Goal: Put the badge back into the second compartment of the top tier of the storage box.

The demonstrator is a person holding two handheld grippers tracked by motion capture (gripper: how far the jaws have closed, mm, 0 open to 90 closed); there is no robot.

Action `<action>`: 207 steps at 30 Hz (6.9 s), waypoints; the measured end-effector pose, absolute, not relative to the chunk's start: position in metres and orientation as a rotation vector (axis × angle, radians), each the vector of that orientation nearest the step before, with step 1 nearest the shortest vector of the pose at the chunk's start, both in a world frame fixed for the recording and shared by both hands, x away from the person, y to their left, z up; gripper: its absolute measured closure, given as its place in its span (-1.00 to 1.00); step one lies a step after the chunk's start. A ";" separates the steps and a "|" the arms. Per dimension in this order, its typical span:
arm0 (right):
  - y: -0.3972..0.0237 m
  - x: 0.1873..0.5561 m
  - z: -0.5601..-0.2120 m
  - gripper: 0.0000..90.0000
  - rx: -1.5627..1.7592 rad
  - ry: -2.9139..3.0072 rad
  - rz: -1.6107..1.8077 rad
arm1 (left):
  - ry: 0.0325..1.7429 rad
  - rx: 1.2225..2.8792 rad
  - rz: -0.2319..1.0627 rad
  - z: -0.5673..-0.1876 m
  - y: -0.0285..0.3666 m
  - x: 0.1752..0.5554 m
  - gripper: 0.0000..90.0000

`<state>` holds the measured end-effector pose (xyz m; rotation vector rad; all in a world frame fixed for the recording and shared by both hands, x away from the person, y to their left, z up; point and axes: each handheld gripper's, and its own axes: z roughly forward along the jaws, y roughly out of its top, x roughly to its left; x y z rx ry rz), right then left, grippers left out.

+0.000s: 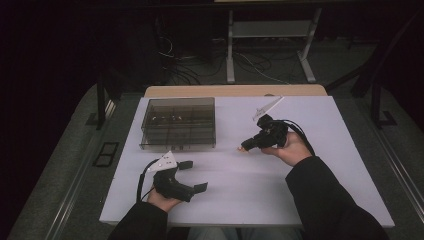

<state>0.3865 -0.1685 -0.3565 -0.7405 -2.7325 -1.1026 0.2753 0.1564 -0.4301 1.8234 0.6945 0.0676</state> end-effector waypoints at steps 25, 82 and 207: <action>-0.132 0.400 -0.327 0.93 -0.603 -2.800 -1.117 | 0.693 1.821 0.059 -0.429 0.157 0.275 -1.00; -0.023 0.424 -0.295 0.93 -0.375 -2.826 -1.117 | 0.719 1.814 0.121 -0.428 0.162 0.276 -1.00; -0.245 0.329 -0.364 -1.00 -1.064 -2.561 -1.497 | 0.727 1.840 0.112 -0.430 0.163 0.276 -1.00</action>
